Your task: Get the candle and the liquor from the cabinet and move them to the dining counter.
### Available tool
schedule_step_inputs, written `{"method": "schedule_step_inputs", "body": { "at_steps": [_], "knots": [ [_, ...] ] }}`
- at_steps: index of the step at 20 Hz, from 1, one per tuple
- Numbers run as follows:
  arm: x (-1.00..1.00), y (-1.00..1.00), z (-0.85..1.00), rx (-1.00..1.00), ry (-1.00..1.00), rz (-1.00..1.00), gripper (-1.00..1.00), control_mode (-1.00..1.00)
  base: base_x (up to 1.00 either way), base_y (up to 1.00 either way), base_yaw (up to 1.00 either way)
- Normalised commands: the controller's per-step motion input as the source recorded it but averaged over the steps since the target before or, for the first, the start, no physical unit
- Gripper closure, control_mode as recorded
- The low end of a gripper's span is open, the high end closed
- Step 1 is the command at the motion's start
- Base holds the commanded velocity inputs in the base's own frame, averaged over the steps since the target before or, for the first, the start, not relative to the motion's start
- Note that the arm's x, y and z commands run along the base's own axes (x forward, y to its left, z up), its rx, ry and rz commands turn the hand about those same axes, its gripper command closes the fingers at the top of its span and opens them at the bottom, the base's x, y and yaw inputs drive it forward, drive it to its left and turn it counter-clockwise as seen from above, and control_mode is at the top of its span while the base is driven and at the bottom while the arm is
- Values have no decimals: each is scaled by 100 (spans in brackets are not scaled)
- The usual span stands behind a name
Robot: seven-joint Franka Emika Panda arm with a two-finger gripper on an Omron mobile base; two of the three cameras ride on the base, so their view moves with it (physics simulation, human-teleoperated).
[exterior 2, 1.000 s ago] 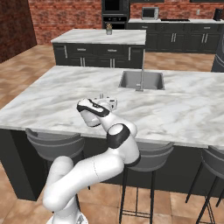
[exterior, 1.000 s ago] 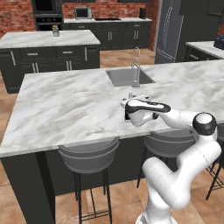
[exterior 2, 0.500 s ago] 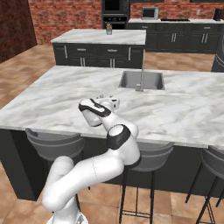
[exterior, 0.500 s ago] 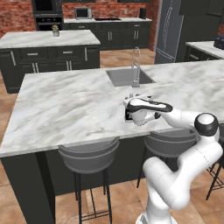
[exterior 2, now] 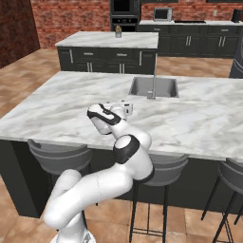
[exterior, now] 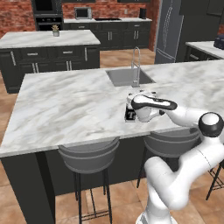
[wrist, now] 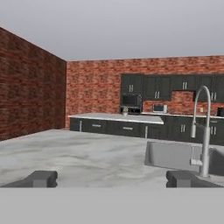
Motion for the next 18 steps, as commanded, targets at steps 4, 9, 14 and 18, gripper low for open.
{"method": "schedule_step_inputs", "body": {
  "at_steps": [4,9,14,18],
  "knots": [
    [0,-12,49,0,7,0,-100,-100,0,0,0],
    [-11,-27,56,0,12,0,-100,-100,0,0,0],
    [-32,-47,53,0,12,0,-100,-100,0,0,0],
    [-20,-22,68,0,18,0,-100,-100,0,0,0]
  ]
}}
